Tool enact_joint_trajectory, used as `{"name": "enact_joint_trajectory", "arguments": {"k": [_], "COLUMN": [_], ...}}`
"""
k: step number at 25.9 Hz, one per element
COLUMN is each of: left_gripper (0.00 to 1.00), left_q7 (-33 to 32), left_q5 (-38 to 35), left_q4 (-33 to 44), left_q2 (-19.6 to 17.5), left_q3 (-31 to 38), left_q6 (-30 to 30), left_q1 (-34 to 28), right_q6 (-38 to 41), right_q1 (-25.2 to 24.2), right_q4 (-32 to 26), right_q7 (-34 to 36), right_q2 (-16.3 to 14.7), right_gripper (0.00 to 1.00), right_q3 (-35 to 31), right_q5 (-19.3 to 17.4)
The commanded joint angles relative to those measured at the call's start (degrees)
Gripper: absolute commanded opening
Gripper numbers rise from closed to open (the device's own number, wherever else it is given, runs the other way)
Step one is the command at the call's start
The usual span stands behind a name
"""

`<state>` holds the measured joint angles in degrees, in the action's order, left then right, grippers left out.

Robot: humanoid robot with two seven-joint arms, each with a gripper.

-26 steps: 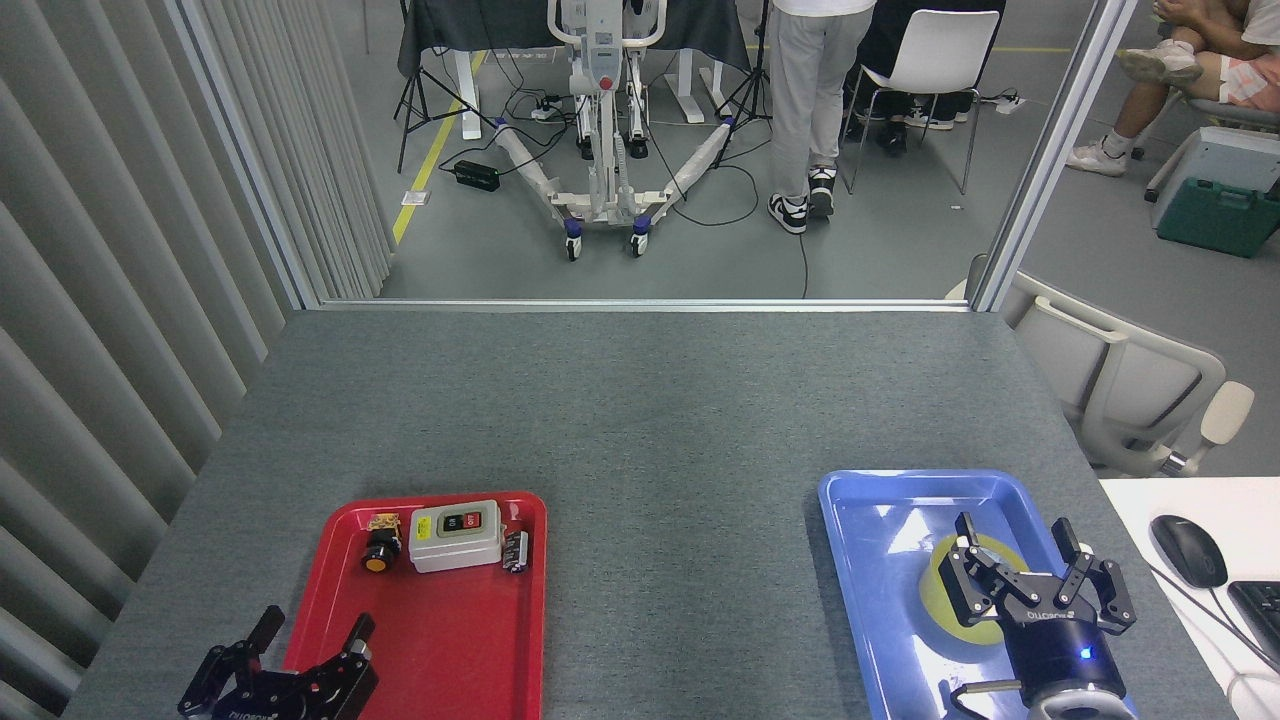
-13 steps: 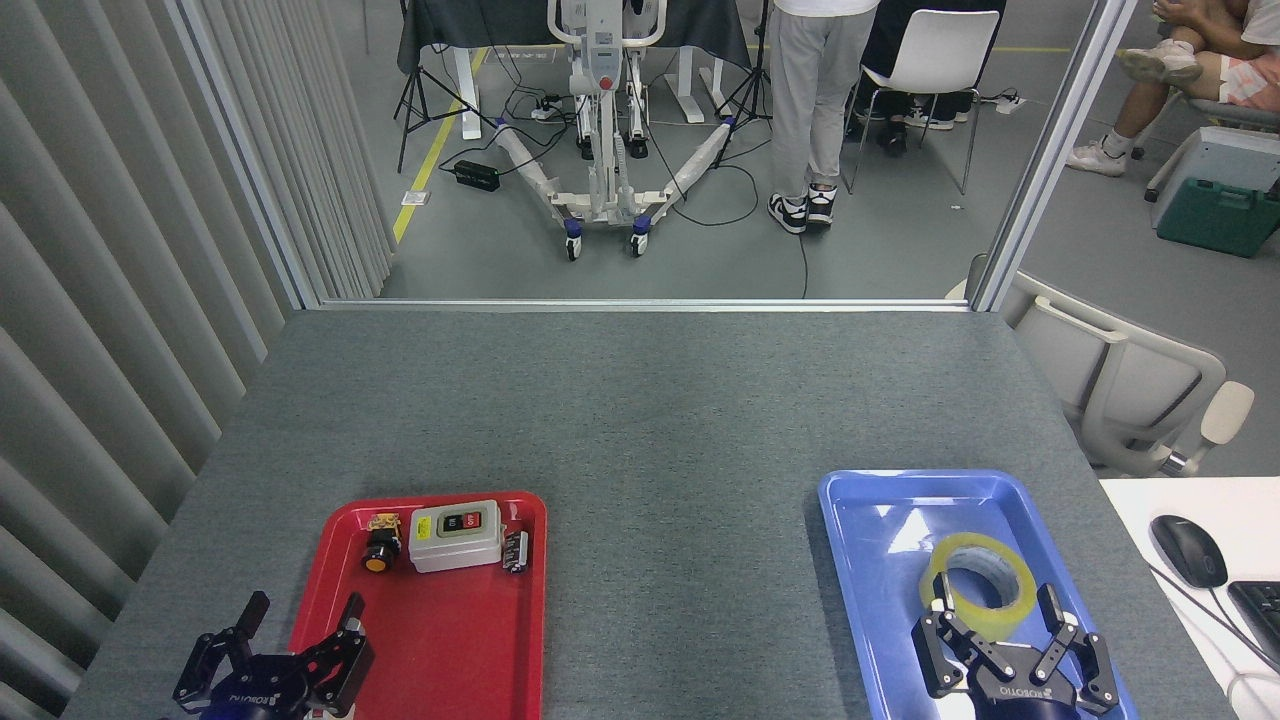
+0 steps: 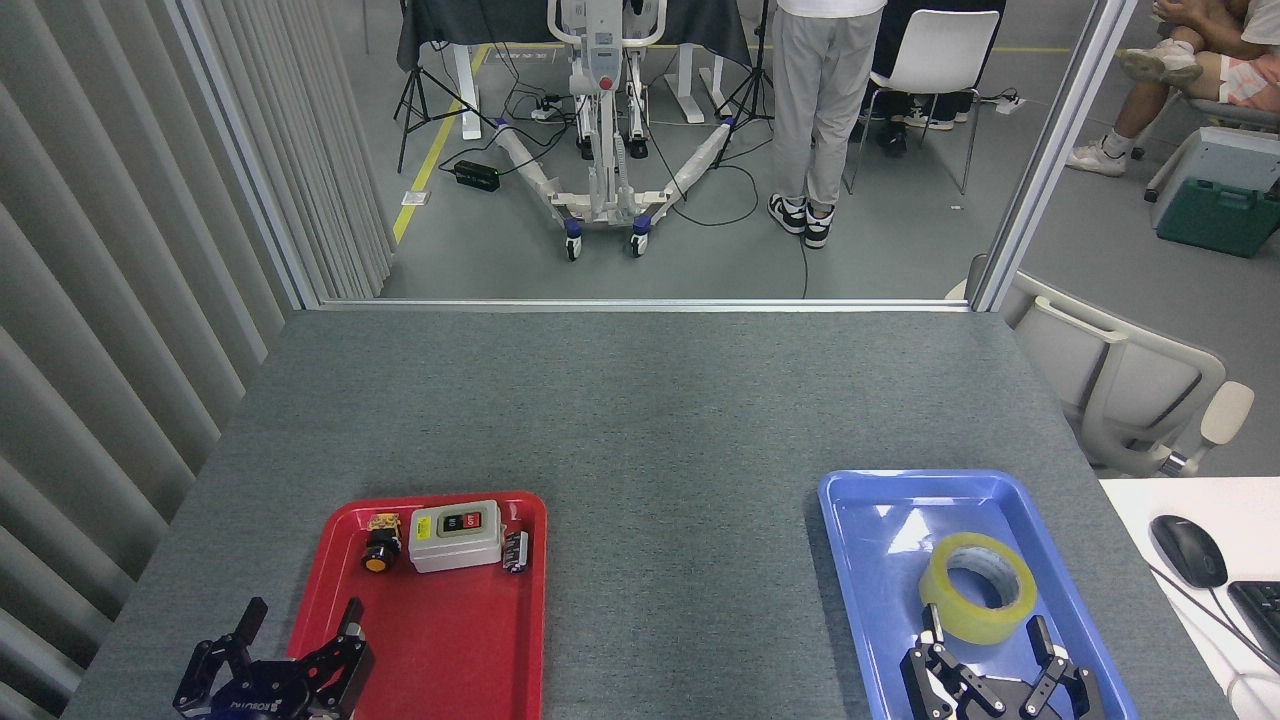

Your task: Place and move tape with both arms

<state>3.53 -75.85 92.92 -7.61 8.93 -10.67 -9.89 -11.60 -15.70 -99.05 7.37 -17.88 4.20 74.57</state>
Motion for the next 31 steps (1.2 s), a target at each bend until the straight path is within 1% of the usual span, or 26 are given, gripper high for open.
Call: {"name": "enact_joint_trajectory", "arguments": {"k": [1,6,13,26,31], "left_gripper": [0.99,0.99,0.99,0.99,0.99], "left_q7": [-0.5,-0.5,-0.5,-0.5,-0.6], "left_q5": [0.3,0.6,0.5,1.3,1.3], "left_q4": [-0.2,-0.5,-0.6,-0.5,-0.5], "left_q2": [0.0,0.0,-0.2,-0.9,-1.0], "left_q3": [0.3,0.1,0.0,-0.1,-0.1], "left_q6": [0.0,-0.4,-0.2,-0.2,-0.2], "left_q1": [0.0,-0.1,0.0,0.0,0.0], "right_q6": [0.2,0.2,0.2,0.2,0.2], "right_q1": [0.2,0.2,0.3,0.6,0.7], "right_q4": [0.0,0.0,0.0,-0.6,-0.6], "right_q7": [-0.3,-0.3,-0.3,-0.3,-0.3], "right_q2": [-0.1,0.0,-0.2,0.7,0.7], "right_gripper": [1.0,1.0,1.0,1.0,1.0], "right_q3": [0.4,1.6,1.6,1.5,1.5], "right_q5": [0.0,0.0,0.0,0.0,0.0]}}
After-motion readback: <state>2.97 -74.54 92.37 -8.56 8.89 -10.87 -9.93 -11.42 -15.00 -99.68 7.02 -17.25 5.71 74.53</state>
